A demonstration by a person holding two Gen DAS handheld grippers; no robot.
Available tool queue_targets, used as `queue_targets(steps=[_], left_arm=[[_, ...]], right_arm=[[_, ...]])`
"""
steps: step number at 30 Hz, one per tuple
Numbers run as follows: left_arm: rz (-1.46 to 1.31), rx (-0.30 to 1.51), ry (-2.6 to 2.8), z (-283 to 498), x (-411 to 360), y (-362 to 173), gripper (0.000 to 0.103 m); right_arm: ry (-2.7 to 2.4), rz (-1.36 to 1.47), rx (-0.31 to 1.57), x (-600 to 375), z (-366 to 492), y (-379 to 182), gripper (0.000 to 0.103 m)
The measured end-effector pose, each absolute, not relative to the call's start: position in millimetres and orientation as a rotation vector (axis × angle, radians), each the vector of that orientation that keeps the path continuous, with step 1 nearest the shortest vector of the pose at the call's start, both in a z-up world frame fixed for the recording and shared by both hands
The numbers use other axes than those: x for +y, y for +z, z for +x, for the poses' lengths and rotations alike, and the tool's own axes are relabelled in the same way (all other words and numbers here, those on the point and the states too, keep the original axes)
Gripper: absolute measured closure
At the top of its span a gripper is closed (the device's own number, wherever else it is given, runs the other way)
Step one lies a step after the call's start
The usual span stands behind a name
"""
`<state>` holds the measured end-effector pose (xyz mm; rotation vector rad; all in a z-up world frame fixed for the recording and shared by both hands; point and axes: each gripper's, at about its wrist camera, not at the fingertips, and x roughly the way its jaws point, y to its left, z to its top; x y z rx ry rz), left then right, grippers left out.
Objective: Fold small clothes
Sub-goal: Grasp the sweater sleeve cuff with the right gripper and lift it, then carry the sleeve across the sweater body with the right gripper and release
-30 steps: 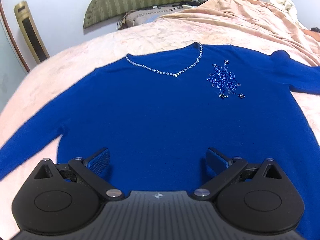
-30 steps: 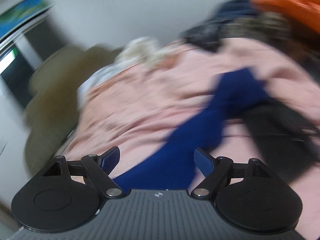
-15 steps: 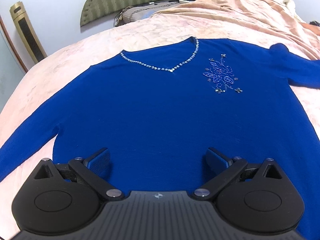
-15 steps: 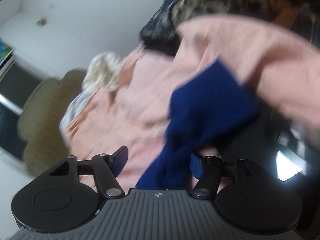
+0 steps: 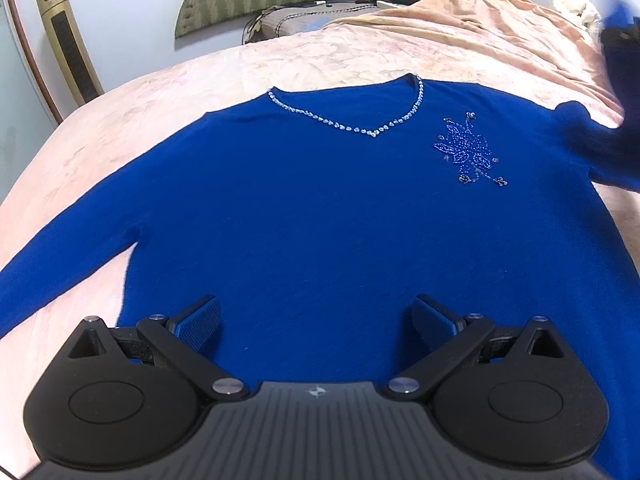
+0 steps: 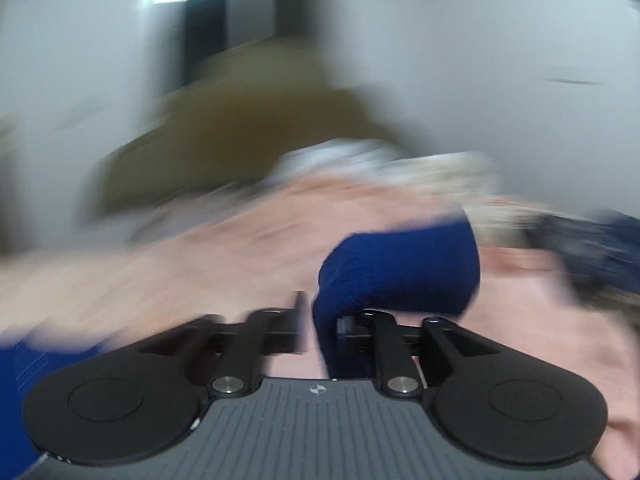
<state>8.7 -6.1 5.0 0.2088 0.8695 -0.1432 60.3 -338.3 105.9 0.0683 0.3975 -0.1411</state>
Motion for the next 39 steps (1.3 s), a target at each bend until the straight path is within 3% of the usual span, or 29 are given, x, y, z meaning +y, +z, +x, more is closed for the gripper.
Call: queue_targets(steps=[2,5,9,18,23,26,29,32,34,36,39], left_arm=[[0.214,0.859,-0.132,7,1,7,0.0],[0.204,0.859,-0.108,8,11,8,0.0],[0.149,0.887,-0.105,15,21,4,0.0],[0.162,0.892,-0.127,11,19,1,0.0],[0.184,0.873,-0.109,10,25,1,0.0],[0.197,0.873,-0.079,15,29,-1,0.0],[0.168,0.887,-0.087,20,31,-3,0.0],[0.157,0.897,-0.105,19,26,-3,0.0],[0.171,0.89,-0.12,14,23,-1,0.0],[0.196,0.874,-0.119,9,21,0,0.0],[0.22,0.862,-0.088,8,23,0,0.0]], right_arm=[[0.079,0.104,0.447,-307,69,101,0.038],[0.062,0.204,0.393,-304,69,105,0.033],[-0.054,0.393,0.452,-335,71,92,0.032],[0.157,-0.059,0.678,-231,84,35,0.033],[0.141,0.296,0.861,-259,122,5,0.026],[0.428,0.278,0.856,-238,90,16,0.027],[0.786,0.186,0.817,-210,43,33,0.019],[0.712,0.075,0.764,-204,28,44,0.014],[0.53,0.081,0.765,-211,40,43,0.015],[0.398,0.077,0.78,-215,50,36,0.025],[0.387,-0.118,0.74,-190,38,30,0.028]])
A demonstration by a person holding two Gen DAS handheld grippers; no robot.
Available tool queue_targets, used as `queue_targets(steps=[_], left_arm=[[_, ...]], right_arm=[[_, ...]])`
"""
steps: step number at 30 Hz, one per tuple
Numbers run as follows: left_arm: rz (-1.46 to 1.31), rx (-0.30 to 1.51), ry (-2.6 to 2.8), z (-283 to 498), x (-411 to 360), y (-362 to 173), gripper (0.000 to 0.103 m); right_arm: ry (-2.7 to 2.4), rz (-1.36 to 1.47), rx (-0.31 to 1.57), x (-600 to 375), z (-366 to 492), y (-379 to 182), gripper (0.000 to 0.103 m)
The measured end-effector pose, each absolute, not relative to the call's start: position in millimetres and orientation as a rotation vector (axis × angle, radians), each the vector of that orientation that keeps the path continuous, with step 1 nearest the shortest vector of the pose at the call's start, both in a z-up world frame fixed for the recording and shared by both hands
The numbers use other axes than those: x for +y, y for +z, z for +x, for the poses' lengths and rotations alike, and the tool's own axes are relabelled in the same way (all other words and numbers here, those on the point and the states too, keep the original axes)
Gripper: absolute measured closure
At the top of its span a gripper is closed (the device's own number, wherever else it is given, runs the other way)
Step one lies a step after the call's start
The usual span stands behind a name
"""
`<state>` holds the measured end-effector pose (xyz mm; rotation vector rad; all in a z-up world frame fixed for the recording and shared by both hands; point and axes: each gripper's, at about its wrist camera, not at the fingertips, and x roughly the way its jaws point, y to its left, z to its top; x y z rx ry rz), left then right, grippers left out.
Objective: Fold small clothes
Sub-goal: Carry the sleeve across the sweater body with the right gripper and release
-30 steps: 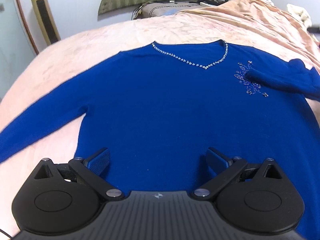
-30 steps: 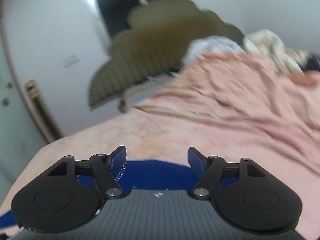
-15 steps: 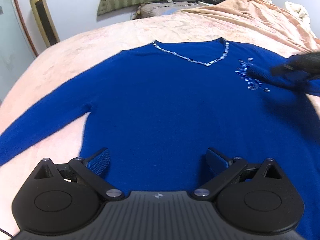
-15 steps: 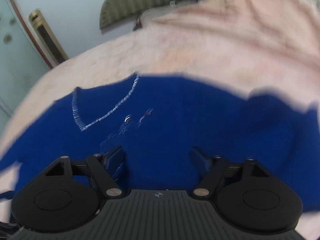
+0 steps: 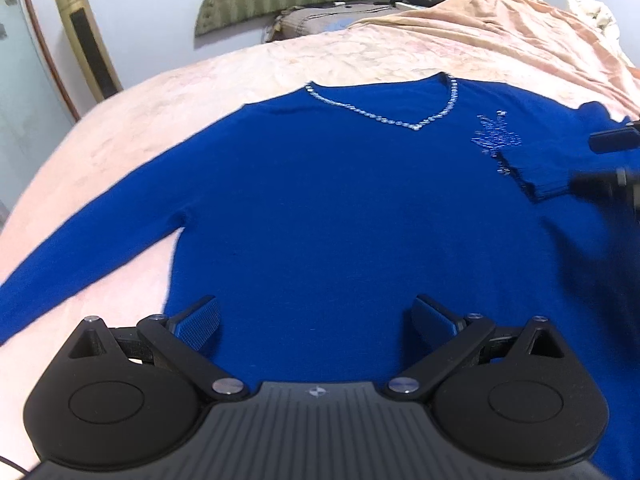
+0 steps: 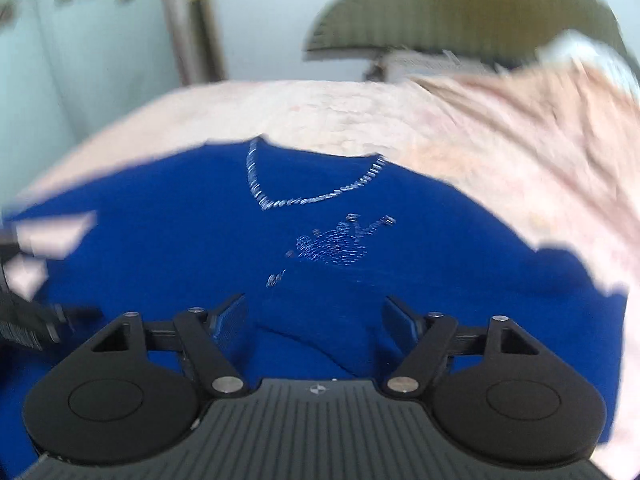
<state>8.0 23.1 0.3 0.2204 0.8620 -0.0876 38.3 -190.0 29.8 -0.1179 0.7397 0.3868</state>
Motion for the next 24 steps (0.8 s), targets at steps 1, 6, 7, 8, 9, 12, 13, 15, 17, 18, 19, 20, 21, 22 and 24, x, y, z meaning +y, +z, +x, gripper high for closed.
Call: queue_targets(steps=[1,6,7,8,9,12,13,15,17,18,19,20,21,22,24], left_arm=[[0.218,0.866,-0.08,9,24,0,0.0],[0.168,0.895,-0.098,12,27,0,0.0],[0.169,0.896,-0.102,11,26,0,0.0],[0.173,0.892,-0.102,10,26,0,0.0],[0.179,0.889,-0.1,9,25,0,0.0],[0.189,0.881,-0.091,8,27,2,0.0],[0.188,0.878,-0.088,8,28,3,0.0],[0.184,0.874,-0.078,9,32,5,0.0],[0.179,0.875,-0.071,11,36,5,0.0],[0.176,0.877,-0.069,12,37,5,0.0],[0.173,0.88,-0.067,14,39,5,0.0],[0.17,0.881,-0.068,15,40,5,0.0],[0.169,0.881,-0.068,16,41,6,0.0],[0.168,0.879,-0.069,16,41,7,0.0],[0.165,0.869,-0.071,16,45,9,0.0]], right_arm=[[0.396,-0.22,0.717,-176,30,27,0.028],[0.316,-0.659,0.67,-118,16,-4,0.029],[0.305,-0.684,0.664,-111,17,-10,0.03],[0.3,-0.693,0.656,-110,16,-12,0.032],[0.294,-0.693,0.646,-106,19,-17,0.034],[0.302,-0.606,0.643,-110,26,-14,0.062],[0.303,-0.546,0.663,-115,32,-12,0.07],[0.297,-0.426,0.679,-124,38,-9,0.087],[0.278,-0.325,0.678,-134,44,-8,0.096],[0.266,-0.27,0.668,-140,44,-5,0.097],[0.256,-0.207,0.654,-147,43,1,0.097],[0.242,-0.146,0.637,-156,43,7,0.097],[0.224,-0.084,0.617,-166,43,16,0.097],[0.201,-0.024,0.591,-178,44,26,0.097],[0.142,0.088,0.535,-207,48,51,0.097]])
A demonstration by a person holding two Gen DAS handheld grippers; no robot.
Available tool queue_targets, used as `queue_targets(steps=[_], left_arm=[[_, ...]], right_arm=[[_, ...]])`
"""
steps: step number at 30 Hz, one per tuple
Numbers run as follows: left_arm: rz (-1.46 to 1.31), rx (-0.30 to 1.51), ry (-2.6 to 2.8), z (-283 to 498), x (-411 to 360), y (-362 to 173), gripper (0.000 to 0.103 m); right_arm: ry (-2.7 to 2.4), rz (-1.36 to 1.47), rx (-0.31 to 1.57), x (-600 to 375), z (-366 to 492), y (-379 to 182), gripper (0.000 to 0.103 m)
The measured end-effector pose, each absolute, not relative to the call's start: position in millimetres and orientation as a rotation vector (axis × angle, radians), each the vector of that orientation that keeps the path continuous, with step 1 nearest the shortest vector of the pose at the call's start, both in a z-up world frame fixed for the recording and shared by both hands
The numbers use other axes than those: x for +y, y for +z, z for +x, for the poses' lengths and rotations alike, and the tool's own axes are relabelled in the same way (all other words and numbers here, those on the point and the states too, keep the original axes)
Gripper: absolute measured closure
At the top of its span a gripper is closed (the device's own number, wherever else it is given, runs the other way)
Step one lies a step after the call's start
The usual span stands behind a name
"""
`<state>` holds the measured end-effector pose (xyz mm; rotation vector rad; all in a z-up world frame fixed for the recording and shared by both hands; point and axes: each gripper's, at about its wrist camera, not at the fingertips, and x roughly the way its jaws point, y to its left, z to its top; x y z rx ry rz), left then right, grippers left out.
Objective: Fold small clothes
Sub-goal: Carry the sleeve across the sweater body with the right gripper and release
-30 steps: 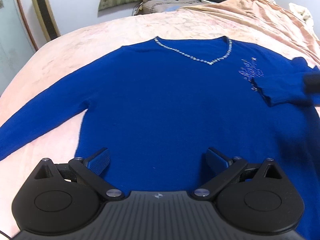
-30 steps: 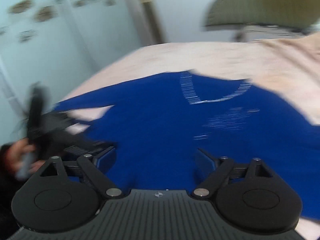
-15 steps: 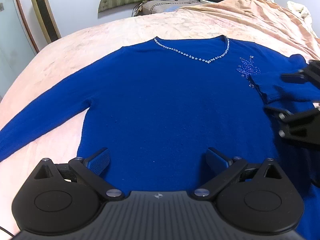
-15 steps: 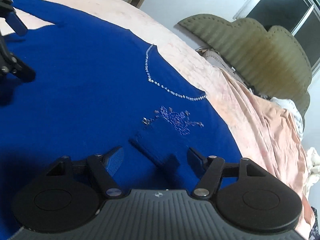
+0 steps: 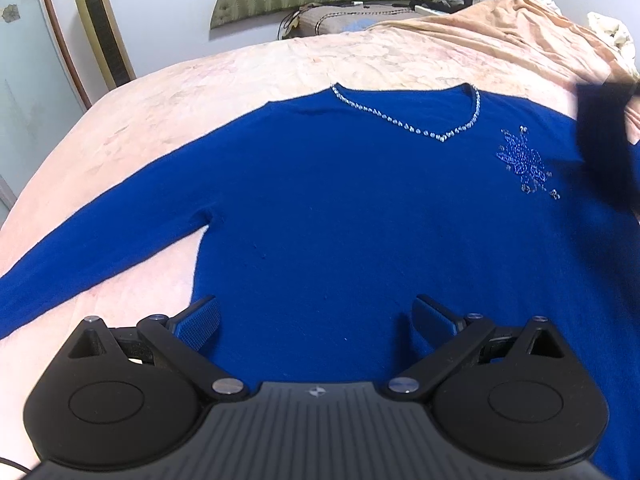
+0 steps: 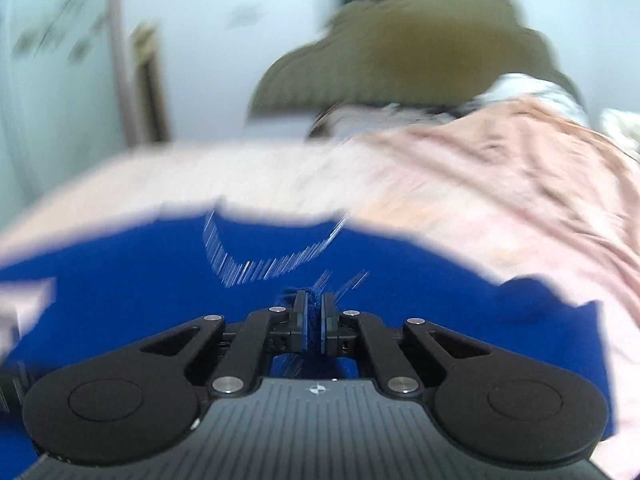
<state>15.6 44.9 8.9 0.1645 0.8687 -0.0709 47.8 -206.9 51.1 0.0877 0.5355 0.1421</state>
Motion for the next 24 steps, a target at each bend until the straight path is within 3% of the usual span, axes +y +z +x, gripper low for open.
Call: queue_targets(steps=[7,11,16,24], left_arm=[[0.132,0.868,-0.048,19,63,7,0.0],[0.123,0.875,-0.031,22,70,5,0.0],[0.127,0.874,-0.004,20,80,4,0.0],[0.136,0.89,0.056,17,100,-3,0.0]], right_arm=[[-0.212,0.41,0.222,-333,35,157,0.095],[-0.177,0.443,0.134,-330,28,185,0.095],[0.004,0.4,0.229,-262,69,168,0.095],[0.273,0.353,0.498,-108,139,82,0.095]])
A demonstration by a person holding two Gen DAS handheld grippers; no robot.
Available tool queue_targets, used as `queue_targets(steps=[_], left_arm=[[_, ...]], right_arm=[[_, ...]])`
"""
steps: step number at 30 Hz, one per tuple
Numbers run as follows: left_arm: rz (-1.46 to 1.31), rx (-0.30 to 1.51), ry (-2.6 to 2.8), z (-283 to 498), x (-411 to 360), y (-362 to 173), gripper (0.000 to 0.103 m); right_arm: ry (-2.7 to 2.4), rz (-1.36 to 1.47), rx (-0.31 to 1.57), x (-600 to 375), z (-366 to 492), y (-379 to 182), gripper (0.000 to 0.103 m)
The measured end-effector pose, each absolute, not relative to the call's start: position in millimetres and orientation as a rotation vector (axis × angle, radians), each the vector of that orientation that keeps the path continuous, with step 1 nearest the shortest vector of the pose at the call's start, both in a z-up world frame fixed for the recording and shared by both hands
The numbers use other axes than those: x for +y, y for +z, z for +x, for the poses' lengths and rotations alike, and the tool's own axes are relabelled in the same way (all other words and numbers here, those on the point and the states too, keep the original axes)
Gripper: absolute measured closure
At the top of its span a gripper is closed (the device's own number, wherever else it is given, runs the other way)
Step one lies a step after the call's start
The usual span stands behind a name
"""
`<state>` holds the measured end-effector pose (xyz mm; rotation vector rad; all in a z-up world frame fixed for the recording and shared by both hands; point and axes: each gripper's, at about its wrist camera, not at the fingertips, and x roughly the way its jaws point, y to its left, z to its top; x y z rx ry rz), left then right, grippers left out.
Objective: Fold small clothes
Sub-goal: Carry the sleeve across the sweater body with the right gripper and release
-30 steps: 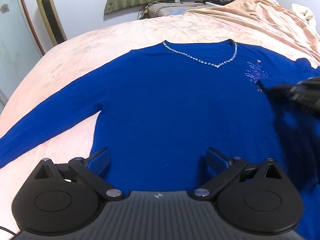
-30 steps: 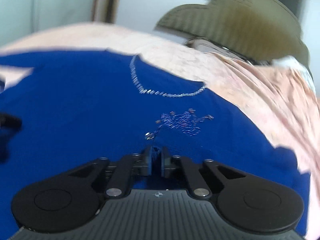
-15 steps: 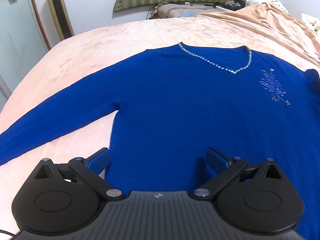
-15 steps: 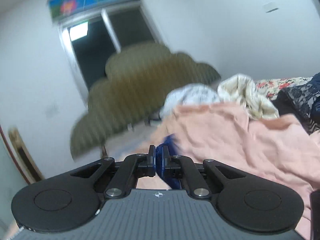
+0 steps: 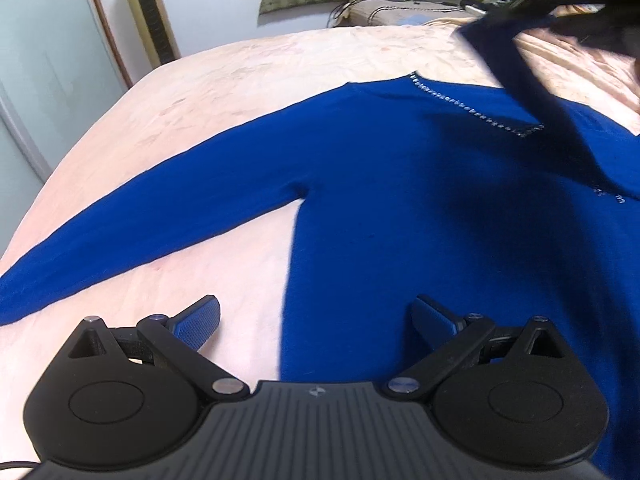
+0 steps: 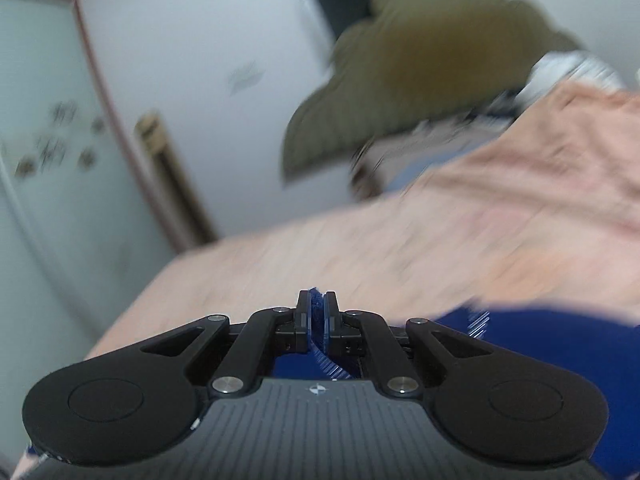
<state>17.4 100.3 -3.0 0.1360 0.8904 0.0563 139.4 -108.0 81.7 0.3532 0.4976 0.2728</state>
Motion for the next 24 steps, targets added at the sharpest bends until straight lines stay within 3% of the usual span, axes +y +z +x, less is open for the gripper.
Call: queue_targets(steps=[7,20,22,24], left_arm=[[0.108,0.91,0.073,21,112,-9,0.0],[0.113,0.906,0.079,23,110,-10,0.0],[0.113,0.905,0.084,23,110,-9,0.0],[0.113,0.897,0.085,21,111,-7,0.0]], right_arm=[[0.37,0.31,0.609,-26,144,49,0.095],[0.418,0.387,0.594,-13,164,47,0.095],[0.466,0.384,0.613,-5,168,45,0.092],[0.504,0.402,0.662,0,173,38,0.08]])
